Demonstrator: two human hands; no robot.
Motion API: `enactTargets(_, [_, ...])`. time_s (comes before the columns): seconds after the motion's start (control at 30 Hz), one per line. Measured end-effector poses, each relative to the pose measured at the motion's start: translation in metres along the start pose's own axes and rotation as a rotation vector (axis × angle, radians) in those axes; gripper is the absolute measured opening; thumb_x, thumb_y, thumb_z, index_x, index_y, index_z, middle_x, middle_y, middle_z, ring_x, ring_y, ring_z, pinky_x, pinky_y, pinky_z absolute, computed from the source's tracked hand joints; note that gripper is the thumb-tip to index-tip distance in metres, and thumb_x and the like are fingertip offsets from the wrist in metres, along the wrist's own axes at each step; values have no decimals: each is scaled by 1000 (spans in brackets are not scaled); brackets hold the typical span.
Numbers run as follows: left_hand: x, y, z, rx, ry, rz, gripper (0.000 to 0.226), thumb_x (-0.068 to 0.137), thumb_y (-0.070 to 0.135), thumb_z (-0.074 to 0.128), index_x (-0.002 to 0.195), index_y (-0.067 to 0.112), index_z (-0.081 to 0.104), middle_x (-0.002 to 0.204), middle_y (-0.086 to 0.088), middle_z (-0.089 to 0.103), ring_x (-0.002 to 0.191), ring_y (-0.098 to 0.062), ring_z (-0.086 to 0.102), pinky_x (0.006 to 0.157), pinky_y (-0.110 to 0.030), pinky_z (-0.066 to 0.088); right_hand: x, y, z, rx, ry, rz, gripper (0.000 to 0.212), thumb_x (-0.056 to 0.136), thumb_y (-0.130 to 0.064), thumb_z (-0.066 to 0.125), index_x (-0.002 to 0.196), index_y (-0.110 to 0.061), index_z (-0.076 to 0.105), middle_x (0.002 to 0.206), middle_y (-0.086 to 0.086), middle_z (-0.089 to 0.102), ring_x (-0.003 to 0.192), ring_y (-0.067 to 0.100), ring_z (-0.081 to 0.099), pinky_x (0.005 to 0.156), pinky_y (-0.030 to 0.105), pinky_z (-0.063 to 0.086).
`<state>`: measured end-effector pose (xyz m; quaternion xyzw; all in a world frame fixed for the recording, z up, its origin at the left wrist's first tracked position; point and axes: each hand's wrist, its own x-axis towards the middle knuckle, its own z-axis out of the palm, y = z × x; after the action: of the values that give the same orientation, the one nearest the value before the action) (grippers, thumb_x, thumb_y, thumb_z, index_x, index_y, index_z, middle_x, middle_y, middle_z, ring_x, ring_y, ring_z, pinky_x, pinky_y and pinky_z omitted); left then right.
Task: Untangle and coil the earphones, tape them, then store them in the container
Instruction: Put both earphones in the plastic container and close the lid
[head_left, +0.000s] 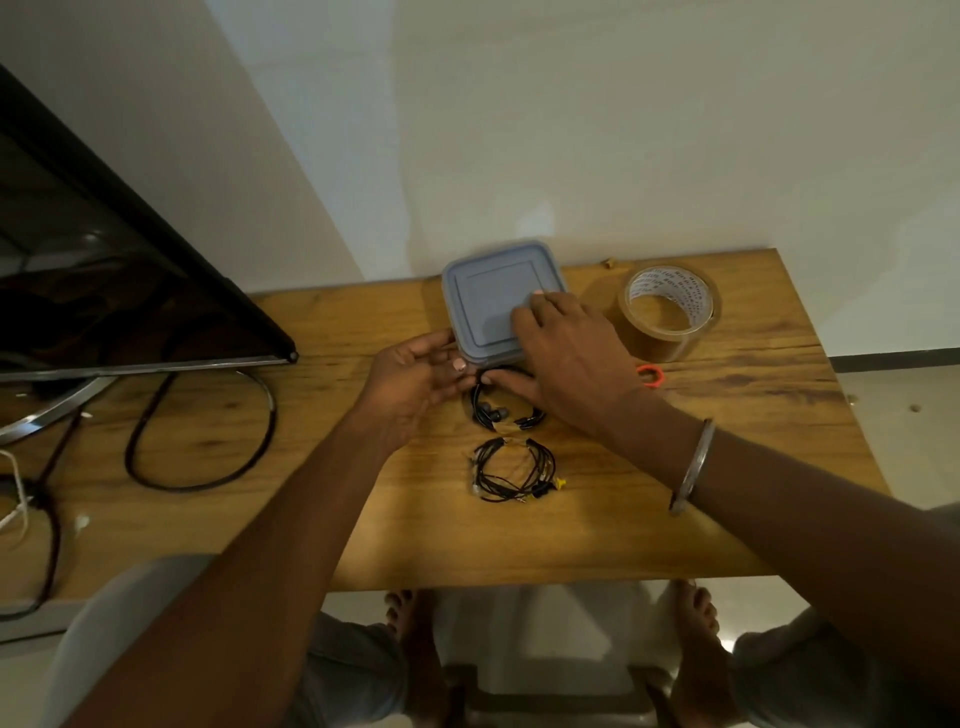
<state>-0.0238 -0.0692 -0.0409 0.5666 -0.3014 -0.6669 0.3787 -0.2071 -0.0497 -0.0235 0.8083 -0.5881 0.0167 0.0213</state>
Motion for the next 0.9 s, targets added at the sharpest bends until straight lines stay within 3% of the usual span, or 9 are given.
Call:
enactTargets(0.13, [0,-5,-3,-9,5,31,32,84,-12,64,111,5,67,101,-14,74,84,-21,74,77,-33,62,14,-19,-8,-35,-65,14,67,92,-69,46,125,-12,42,119,30,58,111,43,55,87,48,48])
enactTargets(0.27, [1,-2,-7,-68,14,22,28,85,-5,67,112,3,68,103,-16,75,88,-25,74,82,-39,61,24,-29,-8,-32,-80,35,58,97,-62,40,122,-11,47,119,37,59,114,51,56,89,54,50])
enactTargets(0.5, [1,3,-3,-43,42,83,24,84,-11,66,104,2,66,87,-13,73,70,-19,73,64,-30,61,31,-25,-7,-110,-103,-126,54,104,-51,27,121,-5,48,115,34,64,108,55,60,89,62,51])
enactTargets(0.6, [2,2,-6,-59,51,85,27,84,-12,66,109,-4,63,89,-17,72,71,-21,73,68,-33,63,35,-22,-17,-73,-58,-210,47,106,-47,24,116,-8,48,101,21,70,87,41,67,72,46,53])
enactTargets(0.67, [2,2,-7,-48,55,104,27,85,-11,65,112,-7,62,92,-18,71,73,-22,73,73,-34,63,38,-18,-29,-32,-45,-226,43,106,-46,26,114,-10,46,91,13,70,71,32,63,57,36,40])
enactTargets(0.77, [5,3,-7,-44,87,103,25,86,-10,65,111,-7,63,91,-17,69,76,-23,69,77,-34,60,35,-7,-46,-2,68,-142,41,107,-46,28,108,-11,48,78,12,68,64,34,63,49,31,27])
enactTargets(0.9, [6,6,-7,-16,112,87,20,85,-9,68,103,-1,65,95,-17,68,74,-21,70,75,-32,61,13,20,-61,47,380,82,34,107,-31,36,103,-5,57,68,19,67,56,42,64,52,33,32])
